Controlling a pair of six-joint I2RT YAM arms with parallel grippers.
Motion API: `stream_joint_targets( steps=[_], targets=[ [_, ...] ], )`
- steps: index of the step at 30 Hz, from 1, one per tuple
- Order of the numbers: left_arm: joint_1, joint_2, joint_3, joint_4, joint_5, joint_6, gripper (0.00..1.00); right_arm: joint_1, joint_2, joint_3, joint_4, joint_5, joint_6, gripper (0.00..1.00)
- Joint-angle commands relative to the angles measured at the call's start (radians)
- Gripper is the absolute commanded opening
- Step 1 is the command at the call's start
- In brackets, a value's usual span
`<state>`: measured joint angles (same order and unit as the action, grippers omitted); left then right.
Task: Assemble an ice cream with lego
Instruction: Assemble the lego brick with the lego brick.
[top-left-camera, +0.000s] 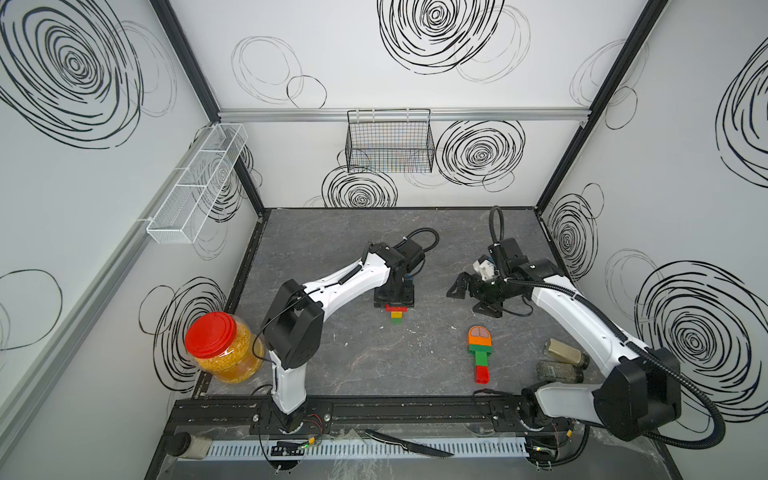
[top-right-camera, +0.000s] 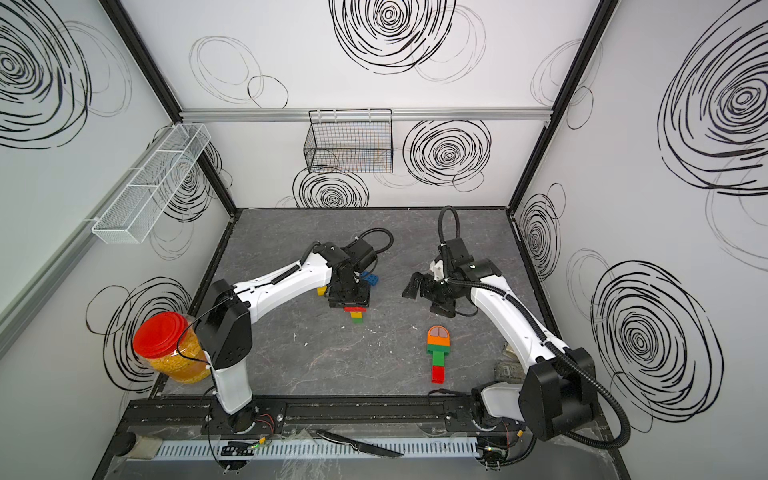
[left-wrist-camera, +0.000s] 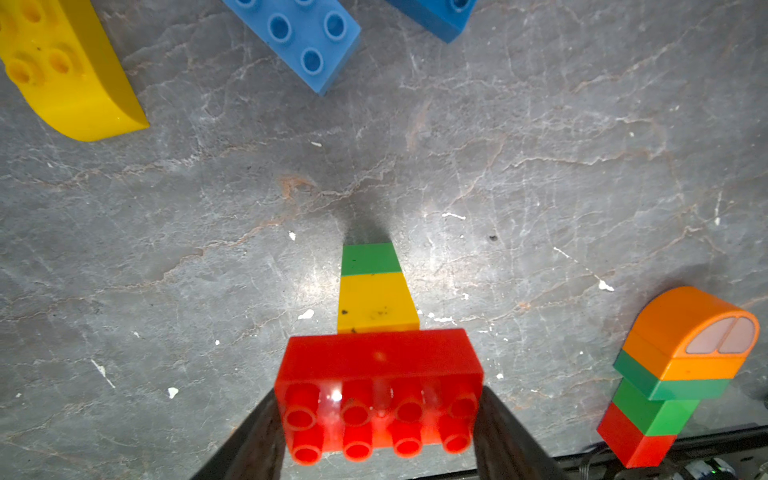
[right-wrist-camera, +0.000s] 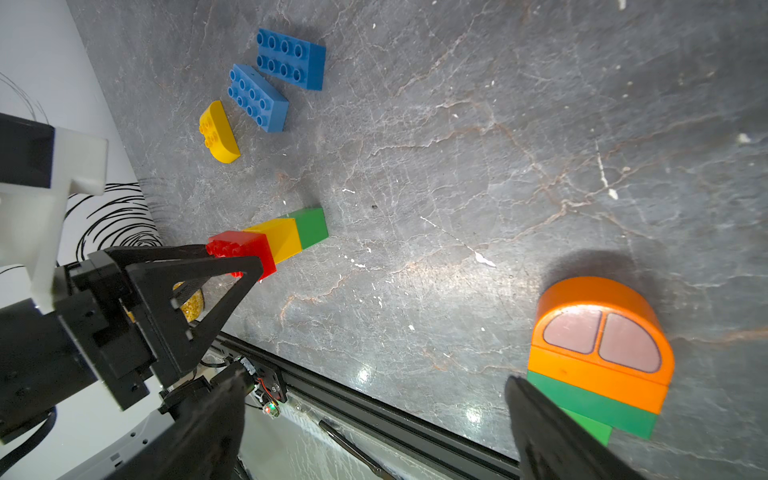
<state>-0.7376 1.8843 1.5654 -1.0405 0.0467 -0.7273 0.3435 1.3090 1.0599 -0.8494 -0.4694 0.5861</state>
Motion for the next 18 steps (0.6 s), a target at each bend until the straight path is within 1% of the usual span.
stream_joint_targets(
  steps=[1,5,9,16,18],
  targets=[
    [-0.005,0.061,-0.001,-0.096,-0.032,0.019,0.49,-0.004,-0.019,0.006,-0.017,0.009,-0.005,1.0],
    [-0.003,0.076,0.017,-0.122,-0.072,0.008,0.49,-0.003,-0.02,0.008,-0.02,0.009,-0.003,1.0],
    [-0.003,0.072,-0.001,-0.097,-0.059,-0.038,0.49,-0.004,-0.026,0.005,-0.015,0.009,0.003,1.0],
    [-0.009,0.073,-0.031,-0.037,0.012,-0.1,0.49,-0.005,-0.034,0.0,-0.021,0.012,0.003,1.0],
    [-0.005,0.06,-0.059,-0.01,0.035,-0.116,0.48,-0.006,-0.036,-0.001,-0.023,0.014,0.003,1.0]
  ],
)
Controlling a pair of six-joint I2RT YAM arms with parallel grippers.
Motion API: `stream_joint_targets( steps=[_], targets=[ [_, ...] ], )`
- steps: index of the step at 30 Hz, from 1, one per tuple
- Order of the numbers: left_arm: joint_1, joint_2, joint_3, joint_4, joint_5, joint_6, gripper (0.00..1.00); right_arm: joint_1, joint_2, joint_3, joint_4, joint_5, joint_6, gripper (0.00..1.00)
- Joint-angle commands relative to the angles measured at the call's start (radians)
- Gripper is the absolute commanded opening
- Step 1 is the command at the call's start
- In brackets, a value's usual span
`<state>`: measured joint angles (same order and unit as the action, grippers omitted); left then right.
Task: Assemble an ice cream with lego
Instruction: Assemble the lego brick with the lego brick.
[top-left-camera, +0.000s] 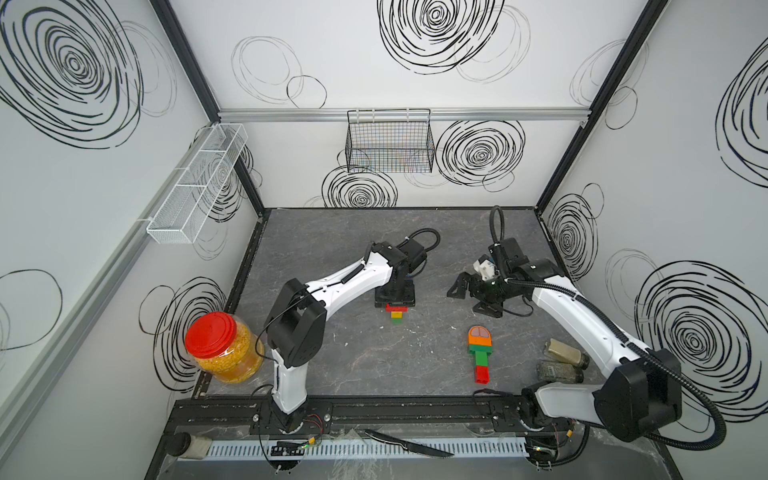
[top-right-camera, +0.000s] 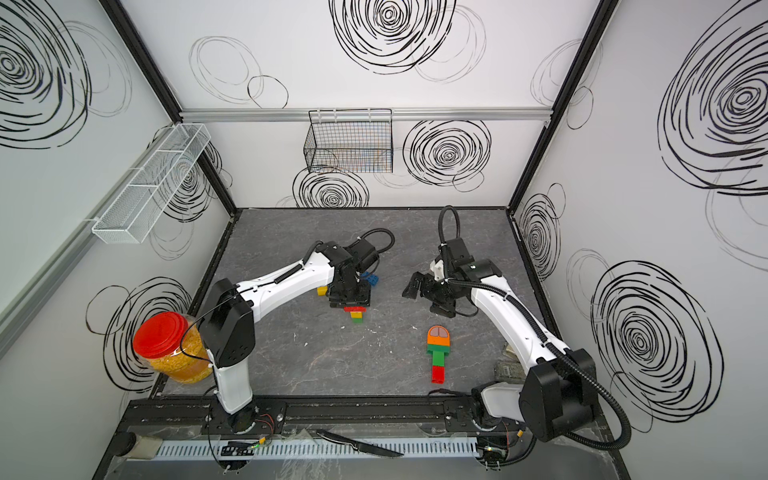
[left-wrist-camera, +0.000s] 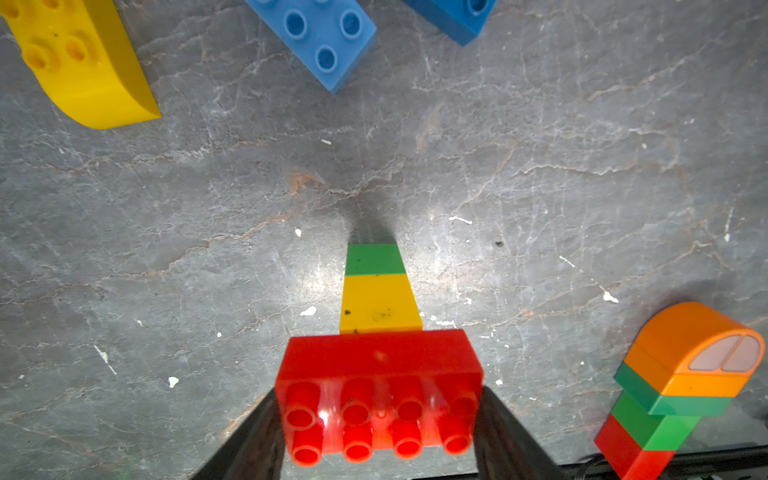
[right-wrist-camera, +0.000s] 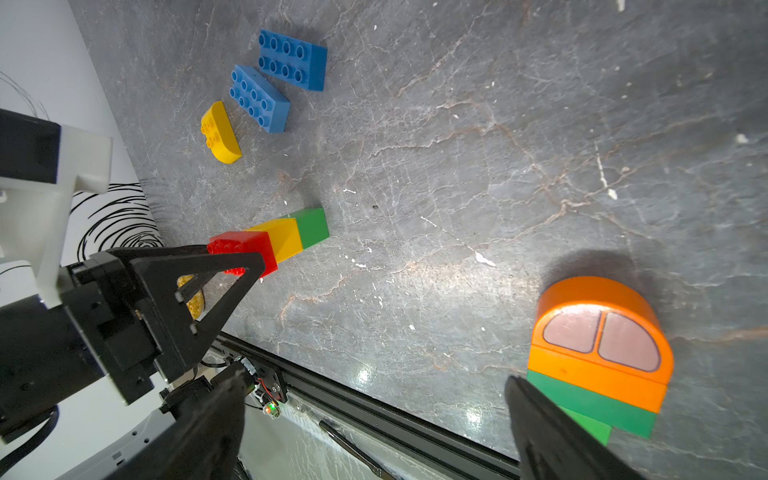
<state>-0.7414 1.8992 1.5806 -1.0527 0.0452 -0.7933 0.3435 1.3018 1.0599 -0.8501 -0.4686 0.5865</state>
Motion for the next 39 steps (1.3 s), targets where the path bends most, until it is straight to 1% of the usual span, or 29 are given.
stream_joint_targets(
  steps=[1,6,9,11,14,19,27,29,33,36,39],
  targets=[
    [-0.002,0.039,-0.079,0.004,0.028,-0.05,0.48,-0.006,-0.031,-0.003,-0.023,0.013,0.002,1.0],
    [-0.003,0.038,-0.091,-0.02,0.005,-0.031,0.47,-0.008,-0.026,-0.01,-0.017,0.007,-0.001,1.0],
    [-0.006,0.064,-0.053,-0.06,-0.021,0.035,0.47,-0.008,-0.022,-0.006,-0.017,0.005,-0.004,1.0],
    [-0.01,0.091,-0.013,-0.102,-0.062,0.081,0.47,-0.008,-0.023,-0.006,-0.016,0.005,-0.004,1.0],
    [-0.01,0.1,-0.024,-0.098,-0.05,0.109,0.47,-0.009,-0.025,-0.005,-0.02,0.006,-0.004,1.0],
    [-0.013,0.086,-0.09,-0.033,0.023,0.081,0.45,-0.008,-0.029,-0.008,-0.025,0.01,-0.002,1.0],
    [-0.017,0.042,-0.135,0.022,0.048,-0.031,0.45,-0.008,-0.027,0.005,-0.032,0.013,-0.002,1.0],
    [-0.018,0.042,-0.135,0.024,0.044,-0.026,0.45,-0.008,-0.029,0.005,-0.033,0.013,-0.001,1.0],
    [-0.005,0.065,-0.124,-0.006,0.023,0.023,0.45,-0.008,-0.03,0.005,-0.034,0.011,-0.002,1.0],
    [0.013,0.058,-0.143,0.01,0.048,0.019,0.45,-0.008,-0.032,0.007,-0.036,0.013,-0.005,1.0],
    [0.002,0.062,-0.12,-0.006,0.026,0.013,0.46,-0.008,-0.028,0.006,-0.033,0.013,-0.005,1.0]
  ],
)
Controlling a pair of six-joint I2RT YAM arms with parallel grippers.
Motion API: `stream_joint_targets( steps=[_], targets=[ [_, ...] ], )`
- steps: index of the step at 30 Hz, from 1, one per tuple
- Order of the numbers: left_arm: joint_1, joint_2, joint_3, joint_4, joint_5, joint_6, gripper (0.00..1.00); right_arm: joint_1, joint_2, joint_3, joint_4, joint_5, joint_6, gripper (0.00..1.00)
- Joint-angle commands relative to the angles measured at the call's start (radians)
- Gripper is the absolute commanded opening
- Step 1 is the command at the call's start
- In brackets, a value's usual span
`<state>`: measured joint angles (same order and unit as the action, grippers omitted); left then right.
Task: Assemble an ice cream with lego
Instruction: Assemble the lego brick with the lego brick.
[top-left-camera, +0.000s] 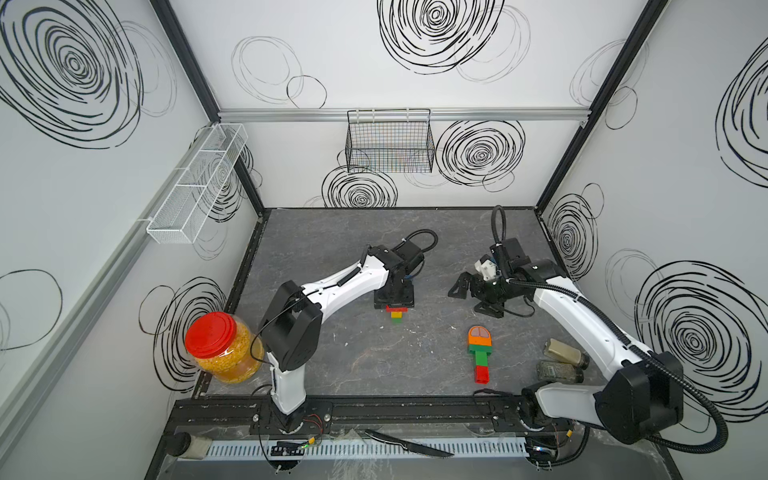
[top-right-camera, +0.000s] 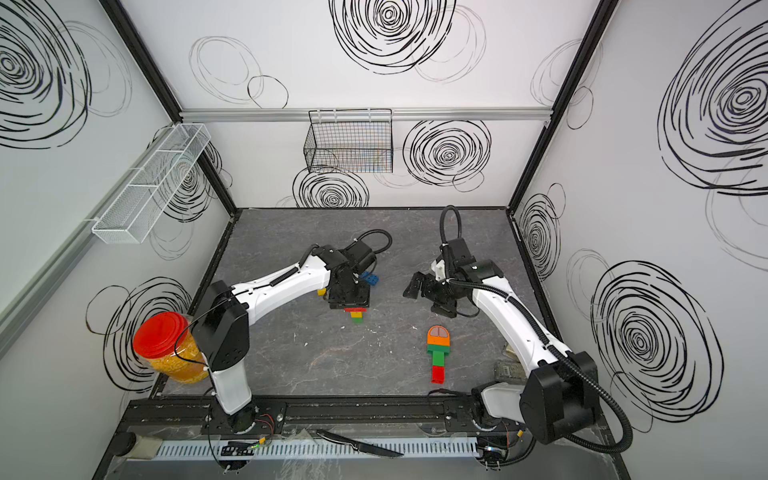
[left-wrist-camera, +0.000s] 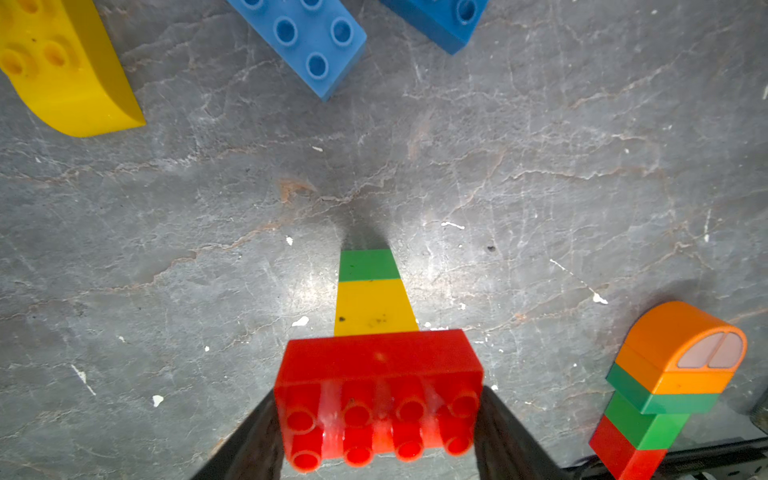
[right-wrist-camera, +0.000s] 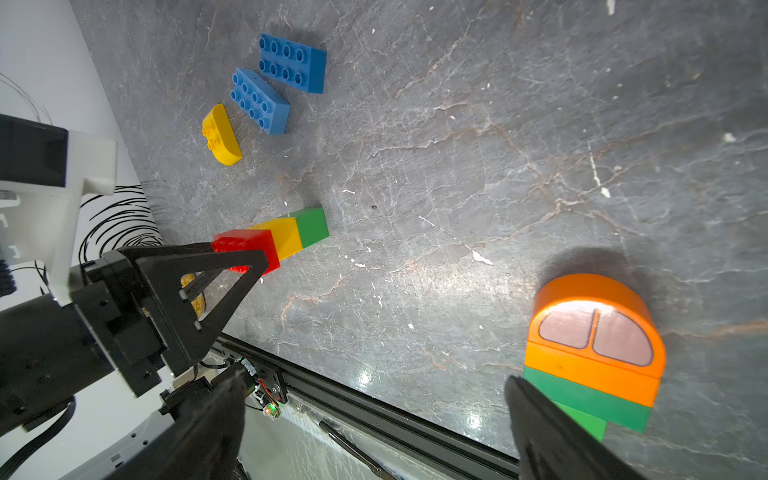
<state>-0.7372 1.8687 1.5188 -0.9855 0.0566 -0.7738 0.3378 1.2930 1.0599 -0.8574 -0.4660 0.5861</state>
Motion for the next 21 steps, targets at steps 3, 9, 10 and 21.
stream_joint_targets(
  steps=[3,9,10,21],
  targets=[
    [-0.016,0.094,-0.042,-0.074,0.007,-0.021,0.5,-0.003,-0.017,0.007,-0.019,0.006,-0.002,1.0],
    [-0.021,0.089,-0.028,-0.081,-0.015,-0.037,0.59,-0.002,-0.016,0.015,-0.024,0.009,-0.005,1.0],
    [-0.02,0.088,-0.026,-0.082,-0.016,-0.039,0.6,-0.002,-0.016,0.016,-0.025,0.009,-0.005,1.0],
    [-0.022,0.076,0.016,-0.092,-0.015,-0.045,0.68,-0.002,-0.015,0.023,-0.022,0.009,-0.003,1.0]
  ],
)
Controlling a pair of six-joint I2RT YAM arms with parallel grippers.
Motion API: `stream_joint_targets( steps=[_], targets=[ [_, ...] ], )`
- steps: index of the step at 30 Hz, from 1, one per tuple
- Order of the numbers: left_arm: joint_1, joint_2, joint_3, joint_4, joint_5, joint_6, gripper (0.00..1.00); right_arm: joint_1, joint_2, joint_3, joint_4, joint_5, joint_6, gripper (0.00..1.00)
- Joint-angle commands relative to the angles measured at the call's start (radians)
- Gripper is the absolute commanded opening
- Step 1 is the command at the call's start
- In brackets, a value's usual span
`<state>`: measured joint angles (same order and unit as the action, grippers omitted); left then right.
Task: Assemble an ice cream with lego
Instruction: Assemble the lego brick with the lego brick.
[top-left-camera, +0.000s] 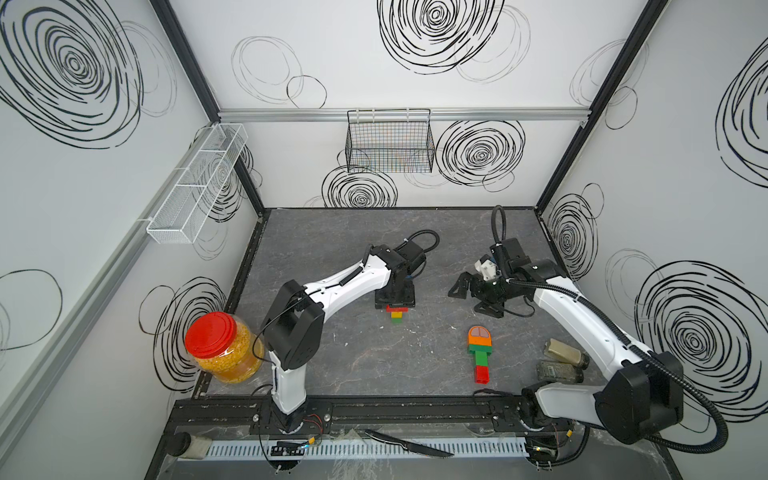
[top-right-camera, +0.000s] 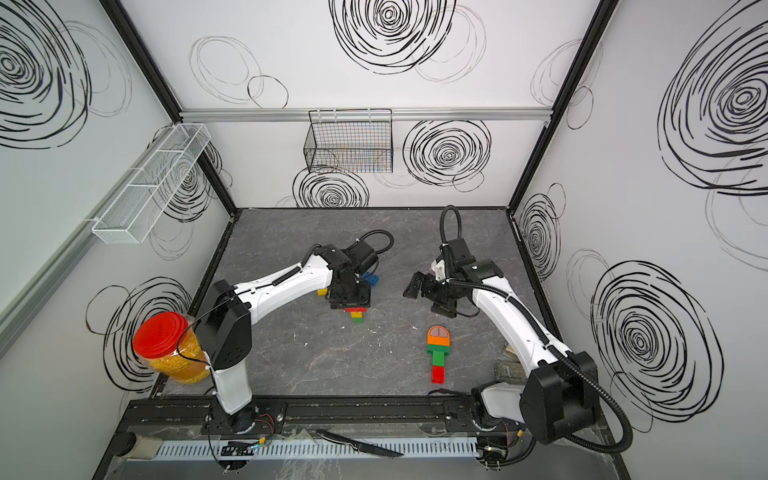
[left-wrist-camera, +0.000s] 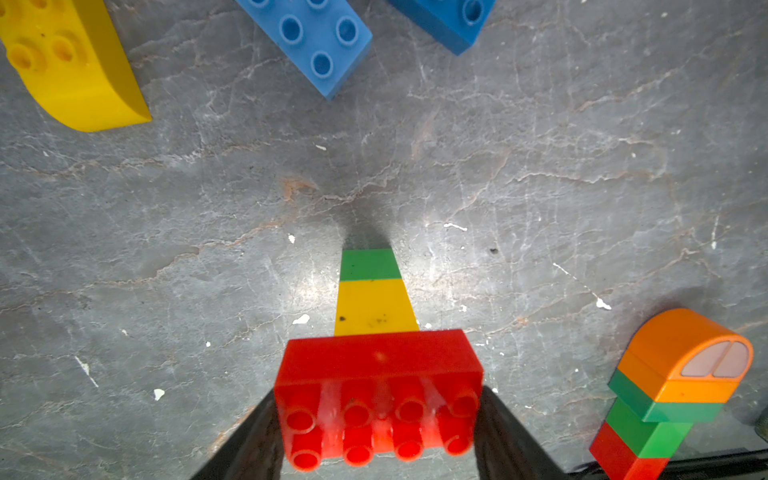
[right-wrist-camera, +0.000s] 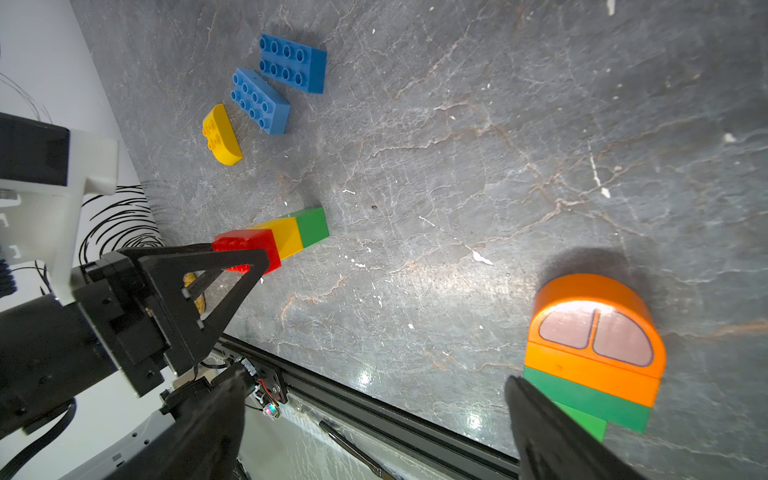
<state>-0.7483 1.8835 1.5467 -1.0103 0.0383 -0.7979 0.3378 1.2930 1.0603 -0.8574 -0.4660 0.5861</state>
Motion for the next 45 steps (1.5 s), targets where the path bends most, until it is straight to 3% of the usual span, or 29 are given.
stream_joint_targets(
  steps=[1,19,27,40,45],
  targets=[
    [-0.011,0.061,-0.006,-0.069,0.004,-0.021,0.69,-0.002,-0.016,0.023,-0.023,0.01,-0.005,1.0],
    [-0.021,0.042,0.055,-0.08,-0.005,-0.03,0.83,-0.003,-0.02,0.019,-0.025,0.011,-0.003,1.0],
    [-0.025,-0.001,0.079,-0.086,-0.014,-0.037,1.0,-0.002,-0.01,0.018,-0.016,0.012,-0.005,1.0],
    [0.027,-0.132,0.13,-0.157,-0.099,-0.006,0.99,0.044,0.031,0.066,-0.014,0.04,0.01,1.0],
    [0.092,-0.089,0.185,-0.176,-0.18,0.122,0.99,0.05,0.026,0.089,-0.033,0.056,0.018,1.0]
  ],
)
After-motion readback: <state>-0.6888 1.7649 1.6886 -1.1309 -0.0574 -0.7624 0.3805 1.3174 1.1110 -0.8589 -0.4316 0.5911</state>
